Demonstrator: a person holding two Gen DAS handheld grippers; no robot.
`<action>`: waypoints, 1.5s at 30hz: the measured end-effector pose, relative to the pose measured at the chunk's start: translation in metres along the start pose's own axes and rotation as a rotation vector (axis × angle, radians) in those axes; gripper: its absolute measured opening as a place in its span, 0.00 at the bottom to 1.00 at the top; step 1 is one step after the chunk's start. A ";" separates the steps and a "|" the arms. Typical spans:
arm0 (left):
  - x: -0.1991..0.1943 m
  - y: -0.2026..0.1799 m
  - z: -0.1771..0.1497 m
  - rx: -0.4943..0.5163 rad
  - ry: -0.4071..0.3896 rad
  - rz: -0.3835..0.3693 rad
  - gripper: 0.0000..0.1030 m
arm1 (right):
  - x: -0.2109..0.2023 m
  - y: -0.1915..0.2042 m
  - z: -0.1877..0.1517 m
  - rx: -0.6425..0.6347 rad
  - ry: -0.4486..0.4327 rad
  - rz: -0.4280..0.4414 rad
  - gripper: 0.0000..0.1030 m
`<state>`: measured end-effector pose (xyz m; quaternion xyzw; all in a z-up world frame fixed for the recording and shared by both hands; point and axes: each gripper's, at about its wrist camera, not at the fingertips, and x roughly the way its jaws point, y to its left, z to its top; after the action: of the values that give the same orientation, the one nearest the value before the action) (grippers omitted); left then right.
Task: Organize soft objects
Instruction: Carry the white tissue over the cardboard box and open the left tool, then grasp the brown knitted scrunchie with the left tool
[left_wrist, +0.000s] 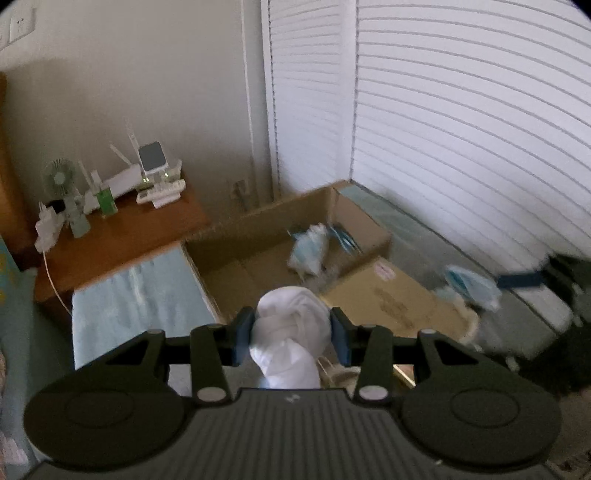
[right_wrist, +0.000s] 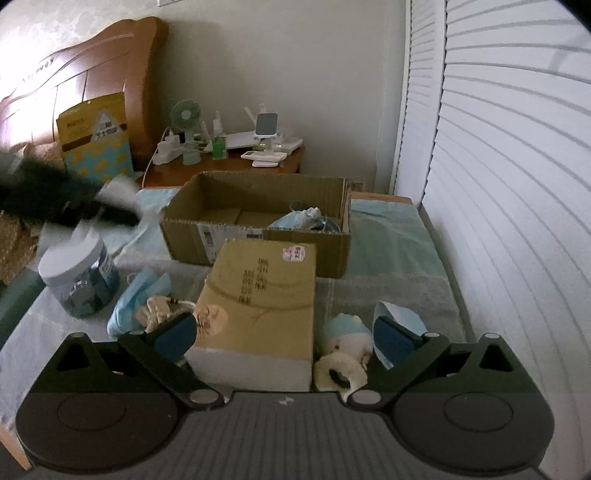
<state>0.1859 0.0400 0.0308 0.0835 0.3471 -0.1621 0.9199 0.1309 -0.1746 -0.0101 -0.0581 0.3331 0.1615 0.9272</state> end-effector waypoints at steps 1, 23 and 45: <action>0.005 0.003 0.006 -0.003 -0.001 0.008 0.42 | -0.001 0.000 -0.002 -0.010 -0.001 0.003 1.00; 0.043 0.014 0.032 -0.037 -0.013 0.038 0.83 | -0.006 -0.007 -0.019 -0.029 0.028 0.012 1.00; 0.032 -0.040 -0.061 0.130 0.145 -0.283 0.71 | -0.015 -0.003 -0.038 -0.030 0.063 -0.002 1.00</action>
<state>0.1570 0.0112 -0.0378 0.1046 0.4095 -0.3058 0.8531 0.0982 -0.1893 -0.0303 -0.0772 0.3596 0.1635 0.9154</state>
